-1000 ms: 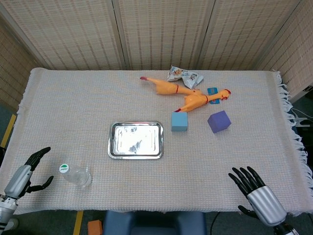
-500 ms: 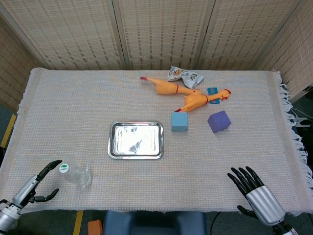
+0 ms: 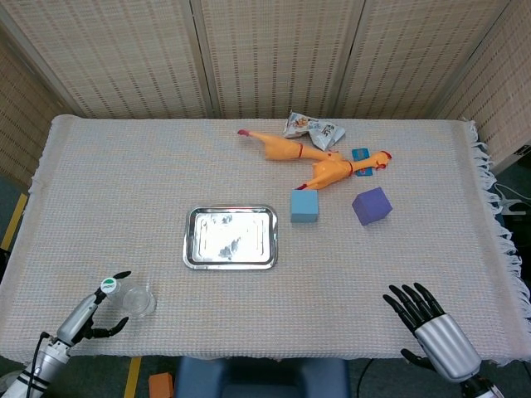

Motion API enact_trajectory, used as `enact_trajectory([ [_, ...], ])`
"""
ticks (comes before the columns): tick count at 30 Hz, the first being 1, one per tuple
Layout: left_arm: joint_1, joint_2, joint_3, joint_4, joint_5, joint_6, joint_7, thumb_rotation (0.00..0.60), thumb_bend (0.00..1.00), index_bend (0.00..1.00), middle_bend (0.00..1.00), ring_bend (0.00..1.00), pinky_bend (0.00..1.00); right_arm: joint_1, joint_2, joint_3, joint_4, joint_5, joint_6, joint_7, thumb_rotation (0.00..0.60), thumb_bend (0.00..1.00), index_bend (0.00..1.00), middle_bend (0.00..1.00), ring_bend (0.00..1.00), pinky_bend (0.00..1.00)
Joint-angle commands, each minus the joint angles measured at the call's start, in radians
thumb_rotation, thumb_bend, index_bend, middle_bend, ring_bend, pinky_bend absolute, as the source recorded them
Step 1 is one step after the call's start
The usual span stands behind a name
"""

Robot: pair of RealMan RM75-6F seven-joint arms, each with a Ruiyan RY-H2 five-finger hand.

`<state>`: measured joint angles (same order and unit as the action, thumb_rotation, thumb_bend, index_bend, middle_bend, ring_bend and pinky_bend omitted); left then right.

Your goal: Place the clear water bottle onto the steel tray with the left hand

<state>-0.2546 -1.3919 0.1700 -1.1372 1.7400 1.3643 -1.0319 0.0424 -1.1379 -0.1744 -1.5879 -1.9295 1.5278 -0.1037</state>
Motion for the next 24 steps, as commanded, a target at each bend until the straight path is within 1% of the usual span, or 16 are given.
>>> enact_trajectory([
  [1,-0.015,-0.007,0.002,-0.016,0.001,-0.016,-0.011,0.6,0.37,0.0,0.0,0.0,0.02,0.0,0.0,0.0,0.0,0.0,0.001,0.001,0.6,0.0,0.0,0.0,0.0,0.0],
  [10,-0.054,-0.024,0.003,-0.035,-0.007,-0.053,-0.052,0.6,0.37,0.0,0.0,0.0,0.02,0.003,0.0,0.001,-0.001,0.005,-0.006,-0.001,0.6,0.0,0.0,0.0,0.0,0.0],
  [19,-0.069,-0.037,-0.014,-0.024,-0.055,-0.096,-0.022,0.6,0.37,0.0,0.0,0.0,0.02,0.006,0.001,-0.003,-0.004,0.004,-0.015,-0.002,0.6,0.0,0.0,0.0,0.0,0.0],
  [22,-0.074,-0.036,-0.009,-0.028,-0.055,-0.105,-0.026,0.6,0.37,0.0,0.03,0.0,0.05,0.008,0.001,-0.004,-0.005,0.004,-0.018,-0.002,0.6,0.0,0.0,0.0,0.0,0.0],
  [24,-0.078,-0.036,-0.007,-0.03,-0.055,-0.11,-0.028,0.6,0.37,0.02,0.1,0.01,0.07,0.009,0.001,-0.004,-0.005,0.005,-0.019,-0.002,0.6,0.0,0.0,0.0,0.0,0.0],
])
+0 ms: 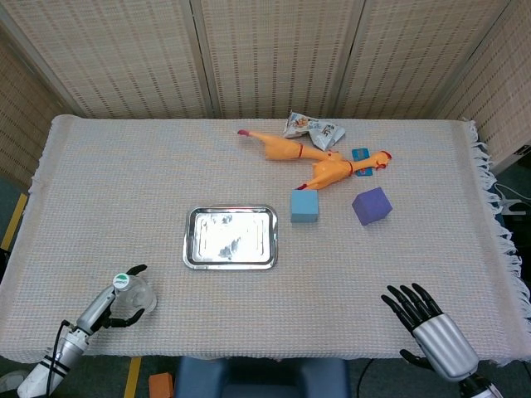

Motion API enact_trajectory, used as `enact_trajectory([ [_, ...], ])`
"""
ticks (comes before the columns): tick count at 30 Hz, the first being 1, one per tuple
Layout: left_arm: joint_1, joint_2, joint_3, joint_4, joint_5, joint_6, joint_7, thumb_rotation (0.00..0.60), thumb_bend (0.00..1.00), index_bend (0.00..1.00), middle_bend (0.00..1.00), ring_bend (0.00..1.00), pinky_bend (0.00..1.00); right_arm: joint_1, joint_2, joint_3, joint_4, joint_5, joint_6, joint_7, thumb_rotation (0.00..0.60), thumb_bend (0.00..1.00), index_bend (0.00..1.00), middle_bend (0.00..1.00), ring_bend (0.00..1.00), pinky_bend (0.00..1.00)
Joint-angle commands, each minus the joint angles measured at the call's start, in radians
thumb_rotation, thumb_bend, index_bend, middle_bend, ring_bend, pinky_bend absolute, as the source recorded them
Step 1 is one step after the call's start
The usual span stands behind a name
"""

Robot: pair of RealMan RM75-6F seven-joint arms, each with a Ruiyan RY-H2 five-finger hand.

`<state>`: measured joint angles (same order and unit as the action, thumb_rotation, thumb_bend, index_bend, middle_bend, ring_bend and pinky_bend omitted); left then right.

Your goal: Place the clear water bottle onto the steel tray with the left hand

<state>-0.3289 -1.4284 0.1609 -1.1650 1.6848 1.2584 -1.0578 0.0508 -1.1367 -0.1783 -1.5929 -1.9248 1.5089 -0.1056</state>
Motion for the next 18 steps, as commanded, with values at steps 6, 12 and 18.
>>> enact_trajectory([
  [6,-0.008,0.004,0.001,-0.01,-0.007,-0.005,-0.009,0.6,0.42,0.29,0.41,0.25,0.34,0.0,0.002,-0.001,0.0,-0.001,0.004,0.004,0.6,0.0,0.0,0.0,0.0,0.0],
  [12,-0.007,0.006,0.002,-0.013,-0.011,0.0,-0.015,0.6,0.5,0.56,0.67,0.47,0.56,0.001,0.002,-0.002,-0.001,-0.002,0.003,0.003,0.6,0.0,0.0,0.0,0.0,0.0],
  [18,0.01,-0.006,-0.022,-0.003,-0.032,0.038,0.017,0.6,0.57,0.6,0.7,0.49,0.59,0.001,0.001,-0.002,0.0,0.0,0.0,0.002,0.6,0.0,0.0,0.0,0.0,0.0],
])
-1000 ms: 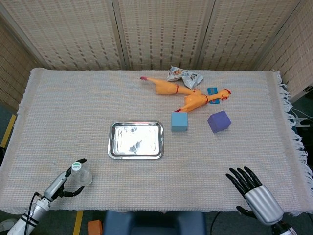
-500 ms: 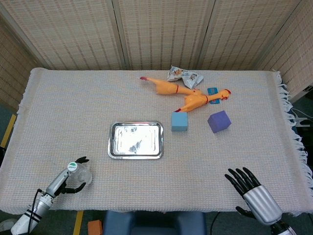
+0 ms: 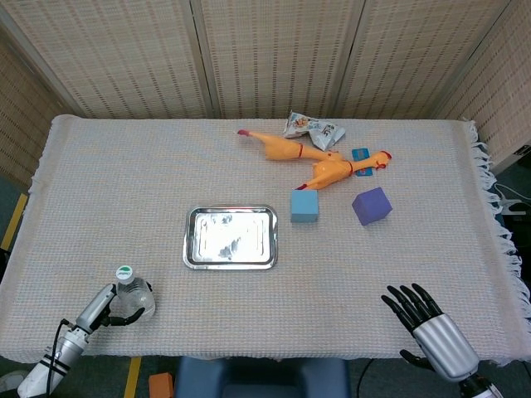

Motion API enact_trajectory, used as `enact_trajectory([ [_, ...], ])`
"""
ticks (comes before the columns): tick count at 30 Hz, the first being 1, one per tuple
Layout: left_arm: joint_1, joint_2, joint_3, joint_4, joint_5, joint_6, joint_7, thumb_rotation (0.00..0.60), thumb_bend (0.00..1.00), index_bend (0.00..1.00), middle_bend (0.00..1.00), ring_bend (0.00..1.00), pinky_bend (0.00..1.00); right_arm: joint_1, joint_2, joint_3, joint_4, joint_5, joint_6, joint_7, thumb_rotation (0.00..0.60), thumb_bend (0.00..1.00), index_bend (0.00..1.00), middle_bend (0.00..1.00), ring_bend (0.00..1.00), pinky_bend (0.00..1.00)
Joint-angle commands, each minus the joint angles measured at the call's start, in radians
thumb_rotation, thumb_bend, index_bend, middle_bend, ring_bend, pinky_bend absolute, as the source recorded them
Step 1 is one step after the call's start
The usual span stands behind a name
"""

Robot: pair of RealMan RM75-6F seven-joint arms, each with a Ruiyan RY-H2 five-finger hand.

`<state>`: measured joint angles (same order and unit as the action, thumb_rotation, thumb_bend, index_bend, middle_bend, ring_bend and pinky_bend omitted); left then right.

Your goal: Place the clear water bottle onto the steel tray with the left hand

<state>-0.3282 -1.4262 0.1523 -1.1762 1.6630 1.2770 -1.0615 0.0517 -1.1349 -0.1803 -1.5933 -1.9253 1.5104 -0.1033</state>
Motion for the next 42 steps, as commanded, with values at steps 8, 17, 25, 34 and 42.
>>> enact_trajectory([
  [8,0.048,-0.105,-0.128,0.135,-0.066,0.17,0.149,0.6,0.58,0.62,0.65,0.46,0.56,0.001,0.0,-0.002,-0.004,0.004,-0.009,-0.009,0.6,0.0,0.0,0.0,0.0,0.0],
  [17,0.06,-0.129,-0.28,0.216,-0.228,0.143,-0.033,0.6,0.59,0.59,0.61,0.42,0.52,0.0,0.002,-0.007,-0.003,-0.006,-0.002,-0.004,0.6,0.0,0.0,0.0,0.0,0.0],
  [25,0.08,-0.063,-0.115,-0.088,-0.016,0.182,0.061,0.6,0.59,0.57,0.59,0.41,0.52,0.005,-0.001,-0.005,-0.007,0.003,-0.022,-0.015,0.6,0.0,0.0,0.0,0.0,0.0],
  [34,0.038,-0.147,-0.275,0.115,-0.142,0.184,0.249,0.6,0.59,0.56,0.58,0.39,0.52,0.002,0.006,-0.008,-0.007,-0.005,-0.006,-0.005,0.6,0.0,0.0,0.0,0.0,0.0],
  [42,0.036,-0.135,-0.299,0.173,-0.16,0.176,0.033,0.6,0.59,0.56,0.58,0.39,0.51,0.007,0.004,-0.007,-0.009,0.005,-0.023,-0.011,0.6,0.0,0.0,0.0,0.0,0.0],
])
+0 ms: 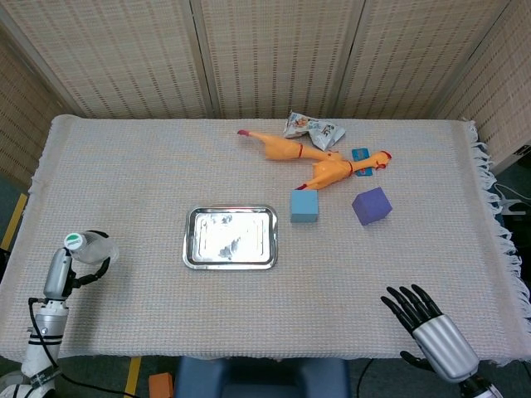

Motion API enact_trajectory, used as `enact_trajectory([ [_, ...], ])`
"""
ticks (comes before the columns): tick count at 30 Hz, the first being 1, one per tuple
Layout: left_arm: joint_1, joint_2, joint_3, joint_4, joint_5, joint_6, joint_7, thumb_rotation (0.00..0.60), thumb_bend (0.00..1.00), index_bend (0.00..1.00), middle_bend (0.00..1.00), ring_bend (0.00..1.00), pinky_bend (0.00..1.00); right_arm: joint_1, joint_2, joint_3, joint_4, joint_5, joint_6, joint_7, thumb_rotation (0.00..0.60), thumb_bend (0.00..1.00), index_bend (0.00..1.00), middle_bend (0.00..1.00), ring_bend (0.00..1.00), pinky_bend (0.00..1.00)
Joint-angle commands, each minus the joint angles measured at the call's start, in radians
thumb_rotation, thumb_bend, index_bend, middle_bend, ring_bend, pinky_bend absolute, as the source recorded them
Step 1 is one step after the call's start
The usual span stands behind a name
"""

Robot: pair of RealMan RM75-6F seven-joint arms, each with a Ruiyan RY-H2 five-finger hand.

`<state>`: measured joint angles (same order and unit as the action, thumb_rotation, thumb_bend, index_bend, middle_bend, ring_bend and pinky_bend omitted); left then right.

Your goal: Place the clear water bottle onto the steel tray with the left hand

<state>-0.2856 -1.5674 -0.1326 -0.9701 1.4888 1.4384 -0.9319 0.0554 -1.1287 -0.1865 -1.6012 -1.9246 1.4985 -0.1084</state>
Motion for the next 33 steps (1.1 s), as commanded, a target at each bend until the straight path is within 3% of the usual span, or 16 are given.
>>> enact_trajectory([
  [1,-0.009,0.026,-0.016,-0.077,0.036,0.044,-0.106,0.6,0.59,0.56,0.58,0.39,0.51,0.005,-0.003,-0.002,-0.003,0.007,-0.021,-0.011,0.6,0.0,0.0,0.0,0.0,0.0],
  [5,-0.023,0.132,-0.06,-0.264,0.093,0.151,-0.039,0.6,0.59,0.56,0.58,0.39,0.52,0.009,0.009,-0.009,-0.014,0.0,-0.024,0.0,0.6,0.0,0.0,0.0,0.0,0.0],
  [10,-0.023,0.217,-0.07,-0.432,0.078,0.134,0.043,0.6,0.59,0.56,0.57,0.39,0.51,0.009,0.012,-0.008,-0.012,0.002,-0.02,0.005,0.6,0.0,0.0,0.0,0.0,0.0],
  [15,-0.006,0.17,0.046,-0.363,0.057,0.001,-0.001,0.6,0.58,0.55,0.57,0.37,0.51,0.008,0.01,-0.012,-0.012,-0.006,-0.02,0.0,0.6,0.0,0.0,0.0,0.0,0.0],
  [20,-0.006,0.062,0.084,-0.196,0.026,-0.086,-0.105,0.6,0.58,0.55,0.57,0.37,0.52,0.004,0.008,-0.015,-0.01,-0.011,-0.015,-0.007,0.6,0.0,0.0,0.0,0.0,0.0],
  [24,-0.028,0.058,0.074,-0.182,0.063,-0.058,-0.098,0.6,0.58,0.55,0.56,0.37,0.52,0.003,0.01,-0.015,-0.008,-0.014,-0.008,0.0,0.6,0.0,0.0,0.0,0.0,0.0],
  [27,-0.042,0.097,0.042,-0.266,0.094,0.004,-0.046,0.6,0.58,0.55,0.56,0.37,0.52,0.003,0.011,-0.015,-0.008,-0.015,-0.007,0.002,0.6,0.0,0.0,0.0,0.0,0.0],
  [33,-0.05,0.147,0.028,-0.365,0.121,0.04,0.044,0.6,0.58,0.55,0.56,0.36,0.52,0.003,0.01,-0.017,-0.008,-0.019,-0.008,0.0,0.6,0.0,0.0,0.0,0.0,0.0],
])
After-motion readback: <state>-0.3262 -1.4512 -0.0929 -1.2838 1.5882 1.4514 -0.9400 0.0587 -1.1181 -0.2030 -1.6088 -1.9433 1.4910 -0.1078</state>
